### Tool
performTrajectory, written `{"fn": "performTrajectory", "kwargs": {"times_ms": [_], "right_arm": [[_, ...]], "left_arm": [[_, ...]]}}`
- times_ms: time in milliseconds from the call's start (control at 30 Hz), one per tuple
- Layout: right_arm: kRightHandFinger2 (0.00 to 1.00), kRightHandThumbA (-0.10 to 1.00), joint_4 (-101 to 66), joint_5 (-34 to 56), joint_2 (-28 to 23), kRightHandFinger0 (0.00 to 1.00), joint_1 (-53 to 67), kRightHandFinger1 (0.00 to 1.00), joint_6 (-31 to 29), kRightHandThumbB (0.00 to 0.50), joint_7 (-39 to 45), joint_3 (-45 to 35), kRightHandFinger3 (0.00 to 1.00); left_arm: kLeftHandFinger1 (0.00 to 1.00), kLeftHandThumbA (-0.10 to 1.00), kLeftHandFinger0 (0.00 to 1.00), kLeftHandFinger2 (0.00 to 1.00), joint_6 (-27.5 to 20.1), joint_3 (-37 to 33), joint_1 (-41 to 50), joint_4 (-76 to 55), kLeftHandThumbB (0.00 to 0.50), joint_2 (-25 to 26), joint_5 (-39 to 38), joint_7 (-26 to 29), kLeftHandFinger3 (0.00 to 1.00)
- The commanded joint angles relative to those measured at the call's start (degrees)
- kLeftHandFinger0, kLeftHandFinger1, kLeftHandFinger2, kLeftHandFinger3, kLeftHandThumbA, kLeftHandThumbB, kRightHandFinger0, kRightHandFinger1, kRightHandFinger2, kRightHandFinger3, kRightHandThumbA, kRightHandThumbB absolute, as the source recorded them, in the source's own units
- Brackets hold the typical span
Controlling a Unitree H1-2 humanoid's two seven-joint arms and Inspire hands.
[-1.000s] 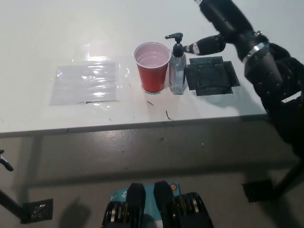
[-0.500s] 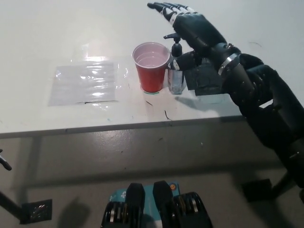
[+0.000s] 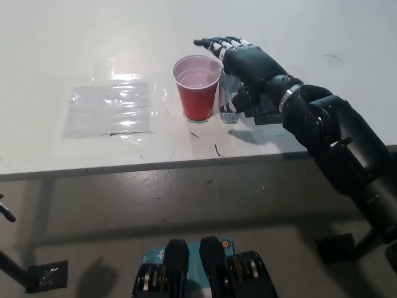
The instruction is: The robot uses its right hand to press the hand soap kept in the middle of the table to get liquid hand soap out
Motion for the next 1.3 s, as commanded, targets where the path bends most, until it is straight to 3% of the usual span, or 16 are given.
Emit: {"fn": "performTrajectory", "kwargs": {"times_ms": [0, 167, 267, 467, 500, 600, 700, 833, 900, 1033, 1067, 1267], "right_arm": [[1.00, 1.00, 1.51, -1.42, 0.36, 1.00, -4.29, 1.00, -3.94, 0.421, -2.51, 0.19, 1.00], [1.00, 1.00, 4.33, -1.88, 1.23, 1.00, -3.94, 1.00, -4.64, 0.417, -3.77, 0.47, 1.00], [1.00, 1.00, 4.89, -2.48, 1.74, 1.00, -3.54, 1.00, -5.02, 0.431, -3.59, 1.16, 1.00], [1.00, 1.00, 2.66, -4.78, 0.53, 1.00, -2.46, 1.00, -4.80, 0.374, -0.76, 4.09, 1.00], [1.00, 1.00, 2.92, -5.27, -0.02, 1.00, -2.46, 1.00, -4.82, 0.377, -0.13, 4.72, 1.00], [1.00, 1.00, 3.63, -5.41, -0.35, 1.00, -2.19, 1.00, -5.39, 0.388, -1.39, 4.95, 1.00], [1.00, 1.00, 2.84, -6.30, -1.05, 1.00, -1.74, 1.00, -4.45, 0.391, -0.81, 5.40, 1.00], [1.00, 1.00, 3.19, -7.91, -1.64, 1.00, -1.33, 1.00, -3.96, 0.393, 0.94, 7.34, 1.00], [1.00, 1.00, 3.85, -9.57, -2.61, 1.00, -1.51, 1.00, -6.18, 0.370, 0.72, 9.22, 1.00], [1.00, 1.00, 4.09, -11.08, -3.62, 1.00, -2.19, 1.00, -6.14, 0.391, 0.33, 10.85, 1.00], [1.00, 1.00, 4.20, -10.98, -3.96, 1.00, -1.77, 1.00, -6.24, 0.422, 0.41, 10.94, 1.00], [1.00, 1.00, 4.88, -10.34, -3.78, 1.00, -0.54, 1.00, -5.13, 0.417, 1.32, 10.88, 1.00]], "left_arm": [[1.00, 1.00, 1.00, 1.00, 1.06, 1.09, -1.17, -2.05, 0.151, 0.90, 1.10, -1.73, 0.87], [1.00, 1.00, 1.00, 1.00, 1.06, 1.16, -2.31, -1.70, 0.126, 0.91, 1.64, -2.24, 0.82], [1.00, 1.00, 1.00, 1.00, 1.06, 0.91, -2.68, -1.43, 0.139, 1.14, 1.97, -2.55, 0.87], [1.00, 1.00, 1.00, 1.00, 1.06, 1.08, -3.84, -1.59, 0.119, 1.02, 2.15, -3.41, 0.87], [1.00, 1.00, 1.00, 1.00, 1.06, 0.92, -3.96, -1.68, 0.136, 1.47, 2.24, -3.48, 0.87], [1.00, 1.00, 1.00, 1.00, 1.06, 0.82, -4.55, -1.56, 0.113, 2.03, 2.23, -3.54, 0.88], [1.00, 1.00, 1.00, 1.00, 1.06, 0.80, -5.68, -1.27, 0.124, 1.93, 3.48, -4.26, 0.90], [1.00, 1.00, 1.00, 1.00, 1.06, 0.22, -5.66, -1.09, 0.103, 2.14, 2.87, -3.26, 0.82], [1.00, 1.00, 1.00, 1.00, 1.06, -0.41, -5.54, -0.89, 0.105, 2.46, 2.74, -2.77, 0.81], [1.00, 1.00, 1.00, 1.00, 1.06, 1.08, -6.52, -1.33, 0.126, 1.54, 4.15, -4.12, 0.85], [1.00, 1.00, 1.00, 1.00, 1.06, 0.85, -6.51, -1.11, 0.123, 1.73, 4.00, -3.83, 0.86], [1.00, 1.00, 1.00, 1.00, 1.06, 0.65, -7.12, -0.77, 0.111, 2.23, 3.50, -3.91, 0.86]]}}
